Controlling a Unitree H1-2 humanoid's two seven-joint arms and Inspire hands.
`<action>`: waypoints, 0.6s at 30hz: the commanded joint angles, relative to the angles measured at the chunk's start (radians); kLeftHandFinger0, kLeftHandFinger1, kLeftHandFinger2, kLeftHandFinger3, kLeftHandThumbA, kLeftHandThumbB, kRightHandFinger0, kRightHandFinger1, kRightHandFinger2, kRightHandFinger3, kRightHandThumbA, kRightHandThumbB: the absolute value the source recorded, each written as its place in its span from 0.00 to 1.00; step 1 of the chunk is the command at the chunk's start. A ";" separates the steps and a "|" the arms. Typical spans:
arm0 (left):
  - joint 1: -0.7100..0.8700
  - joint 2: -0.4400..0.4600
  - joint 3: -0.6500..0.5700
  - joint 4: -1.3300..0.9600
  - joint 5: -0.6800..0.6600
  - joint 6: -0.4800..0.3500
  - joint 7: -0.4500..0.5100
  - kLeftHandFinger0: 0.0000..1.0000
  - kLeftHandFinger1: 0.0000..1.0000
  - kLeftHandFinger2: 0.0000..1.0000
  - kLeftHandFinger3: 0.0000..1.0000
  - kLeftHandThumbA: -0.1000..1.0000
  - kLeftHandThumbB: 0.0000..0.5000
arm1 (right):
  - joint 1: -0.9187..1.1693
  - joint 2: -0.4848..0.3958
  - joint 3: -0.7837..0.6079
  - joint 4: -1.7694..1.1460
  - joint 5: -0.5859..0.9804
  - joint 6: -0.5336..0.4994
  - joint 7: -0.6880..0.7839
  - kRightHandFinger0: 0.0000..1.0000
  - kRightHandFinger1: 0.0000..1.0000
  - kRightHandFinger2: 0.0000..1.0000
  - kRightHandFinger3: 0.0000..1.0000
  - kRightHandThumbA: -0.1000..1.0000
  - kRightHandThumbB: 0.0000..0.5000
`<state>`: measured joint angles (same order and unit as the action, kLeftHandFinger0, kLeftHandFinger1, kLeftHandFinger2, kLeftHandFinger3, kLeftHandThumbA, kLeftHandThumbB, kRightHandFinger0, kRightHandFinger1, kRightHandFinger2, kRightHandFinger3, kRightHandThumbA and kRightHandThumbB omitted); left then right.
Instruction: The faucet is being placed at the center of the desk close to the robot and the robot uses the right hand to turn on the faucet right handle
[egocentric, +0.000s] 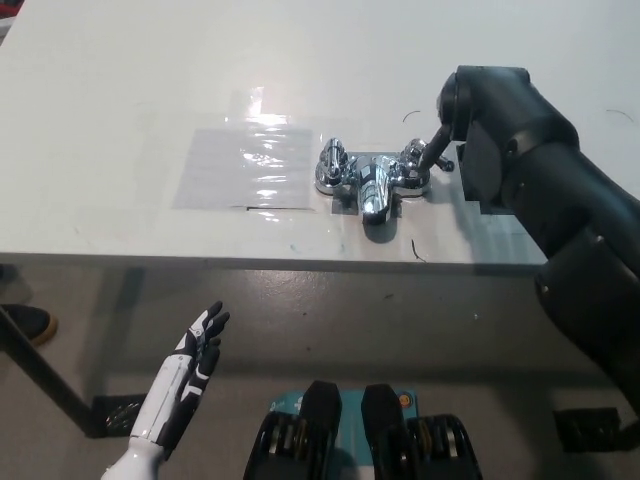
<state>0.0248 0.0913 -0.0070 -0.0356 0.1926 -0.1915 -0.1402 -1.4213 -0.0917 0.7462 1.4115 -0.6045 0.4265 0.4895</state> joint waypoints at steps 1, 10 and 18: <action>-0.018 0.016 -0.005 -0.022 0.016 -0.026 0.029 1.00 1.00 1.00 1.00 1.00 1.00 | -0.053 -0.056 -0.004 0.000 -0.026 0.013 -0.022 1.00 1.00 1.00 1.00 0.73 0.79; -0.014 0.013 -0.007 -0.024 0.016 -0.019 0.025 1.00 1.00 1.00 1.00 1.00 1.00 | -0.018 -0.049 -0.118 -0.016 0.026 0.043 -0.267 1.00 1.00 1.00 1.00 0.62 0.88; -0.013 0.014 -0.009 -0.030 0.020 -0.019 0.024 1.00 1.00 1.00 1.00 1.00 1.00 | 0.006 -0.040 -0.166 -0.018 -0.002 0.044 -0.382 1.00 1.00 1.00 1.00 0.66 0.87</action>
<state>0.0236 0.0947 -0.0072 -0.0354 0.2044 -0.1886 -0.1406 -1.3793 -0.0982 0.6126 1.4101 -0.5963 0.4319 0.3452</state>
